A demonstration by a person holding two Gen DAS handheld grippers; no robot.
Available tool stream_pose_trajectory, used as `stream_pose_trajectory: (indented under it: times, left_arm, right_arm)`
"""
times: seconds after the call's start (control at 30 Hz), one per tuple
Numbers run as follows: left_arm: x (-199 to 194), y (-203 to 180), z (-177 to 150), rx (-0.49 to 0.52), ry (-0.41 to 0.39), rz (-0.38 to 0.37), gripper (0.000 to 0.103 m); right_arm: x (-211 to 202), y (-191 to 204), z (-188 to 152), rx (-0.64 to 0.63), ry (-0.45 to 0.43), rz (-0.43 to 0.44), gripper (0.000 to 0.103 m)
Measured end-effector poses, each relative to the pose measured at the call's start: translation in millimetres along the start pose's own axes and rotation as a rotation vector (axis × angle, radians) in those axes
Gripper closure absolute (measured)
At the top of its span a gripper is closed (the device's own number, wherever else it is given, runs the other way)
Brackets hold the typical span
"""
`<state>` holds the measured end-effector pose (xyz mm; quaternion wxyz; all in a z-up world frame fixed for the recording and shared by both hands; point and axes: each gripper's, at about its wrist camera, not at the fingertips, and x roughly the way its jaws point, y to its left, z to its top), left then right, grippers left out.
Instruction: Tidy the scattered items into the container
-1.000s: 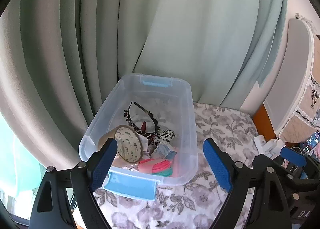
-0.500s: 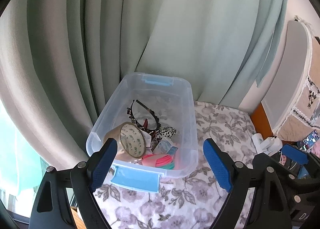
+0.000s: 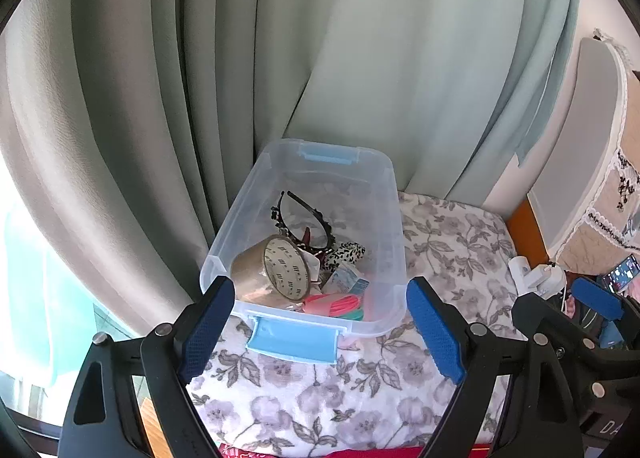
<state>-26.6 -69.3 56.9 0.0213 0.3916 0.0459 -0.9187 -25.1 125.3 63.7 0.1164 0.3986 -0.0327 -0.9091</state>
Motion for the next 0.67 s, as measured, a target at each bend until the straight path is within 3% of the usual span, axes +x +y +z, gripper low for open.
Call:
stream_pose_trajectory:
  times: [0.67]
  left_arm:
    - [0.3,4.1,0.1,-0.020,-0.010,-0.016,0.015]
  right_arm:
    - [-6.4,3.4,2.8,-0.007,-0.011,-0.033,0.000]
